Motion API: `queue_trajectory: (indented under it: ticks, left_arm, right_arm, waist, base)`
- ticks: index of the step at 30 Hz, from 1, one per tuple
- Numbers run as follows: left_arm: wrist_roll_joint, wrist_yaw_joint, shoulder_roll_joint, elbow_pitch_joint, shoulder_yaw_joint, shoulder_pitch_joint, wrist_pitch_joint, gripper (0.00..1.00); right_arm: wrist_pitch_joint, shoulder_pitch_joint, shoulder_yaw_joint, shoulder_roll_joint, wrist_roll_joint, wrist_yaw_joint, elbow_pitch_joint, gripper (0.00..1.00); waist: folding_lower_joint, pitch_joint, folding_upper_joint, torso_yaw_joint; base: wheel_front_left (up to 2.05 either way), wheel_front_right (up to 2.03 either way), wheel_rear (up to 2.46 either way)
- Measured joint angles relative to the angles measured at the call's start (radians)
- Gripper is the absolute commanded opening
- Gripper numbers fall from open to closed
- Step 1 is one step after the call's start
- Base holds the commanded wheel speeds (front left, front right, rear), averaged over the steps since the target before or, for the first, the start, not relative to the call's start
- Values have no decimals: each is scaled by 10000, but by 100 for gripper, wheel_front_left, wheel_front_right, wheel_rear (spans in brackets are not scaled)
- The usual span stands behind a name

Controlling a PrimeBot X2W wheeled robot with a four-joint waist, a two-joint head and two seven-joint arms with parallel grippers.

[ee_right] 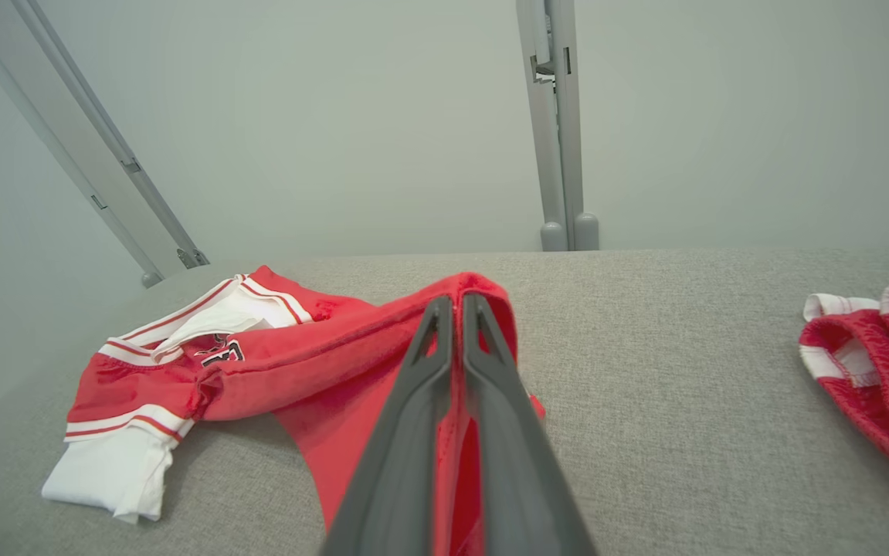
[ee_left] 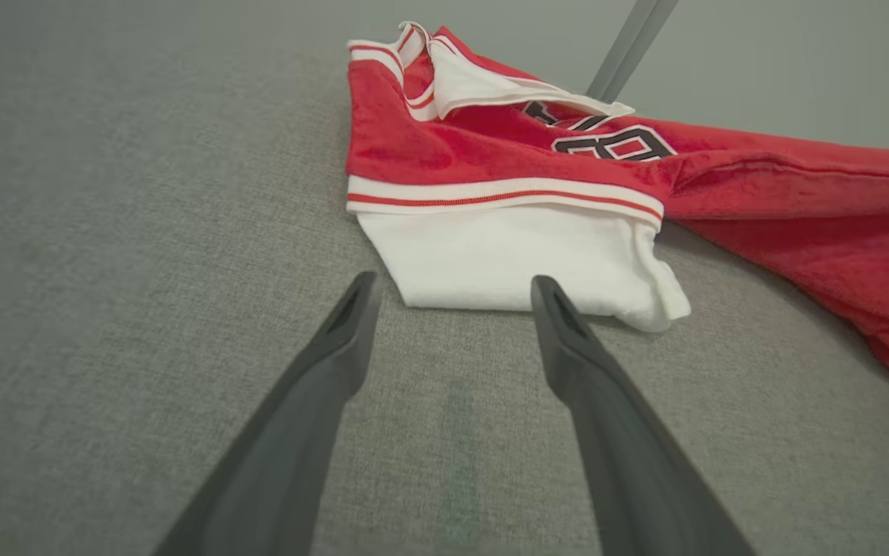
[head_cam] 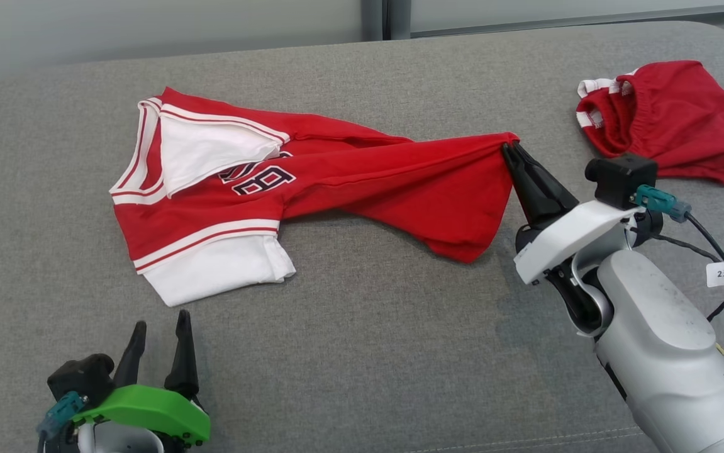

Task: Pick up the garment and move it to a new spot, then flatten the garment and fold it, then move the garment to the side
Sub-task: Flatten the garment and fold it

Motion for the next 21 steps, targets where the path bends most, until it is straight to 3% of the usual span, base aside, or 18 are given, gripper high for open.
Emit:
queue_trajectory:
  ticks: [21]
  left_arm:
    - [1294,29,623,2813,-727,-1710,610,100]
  right_arm:
    - [-75,160,376,-15,58,0,-414,0]
  waist:
    - [0,394,0,-585]
  base:
    - [0,0,0]
